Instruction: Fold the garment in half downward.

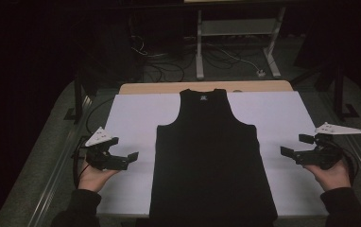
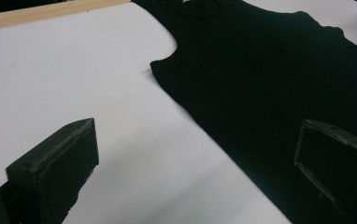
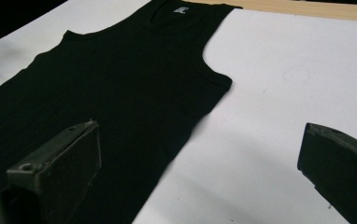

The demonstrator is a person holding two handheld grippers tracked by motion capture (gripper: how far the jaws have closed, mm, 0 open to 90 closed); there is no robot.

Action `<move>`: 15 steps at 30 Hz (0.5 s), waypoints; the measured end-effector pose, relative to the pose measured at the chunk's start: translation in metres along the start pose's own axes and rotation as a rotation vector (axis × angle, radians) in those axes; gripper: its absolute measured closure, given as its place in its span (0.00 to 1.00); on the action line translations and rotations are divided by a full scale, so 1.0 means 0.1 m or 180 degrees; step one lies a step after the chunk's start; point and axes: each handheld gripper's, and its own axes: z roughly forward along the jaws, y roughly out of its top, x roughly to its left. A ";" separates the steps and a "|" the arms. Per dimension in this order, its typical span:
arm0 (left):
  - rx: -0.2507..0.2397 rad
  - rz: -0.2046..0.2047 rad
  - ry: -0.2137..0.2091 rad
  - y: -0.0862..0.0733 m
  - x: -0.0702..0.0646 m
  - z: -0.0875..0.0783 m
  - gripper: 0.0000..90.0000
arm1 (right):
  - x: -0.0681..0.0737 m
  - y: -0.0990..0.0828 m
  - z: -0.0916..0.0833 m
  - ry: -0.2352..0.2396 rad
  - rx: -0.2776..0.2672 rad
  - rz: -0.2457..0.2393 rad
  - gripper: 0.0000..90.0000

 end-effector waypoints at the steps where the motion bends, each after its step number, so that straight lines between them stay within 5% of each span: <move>1: 0.0001 -0.0005 -0.0004 0.01 0.00 0.00 0.00 | 0.00 0.01 0.00 0.0005 0.0014 -0.0008 0.00; 15: 0.0028 0.0004 -0.0031 0.10 0.10 -0.01 0.00 | 0.03 0.21 0.06 0.0007 0.0094 -0.0150 0.00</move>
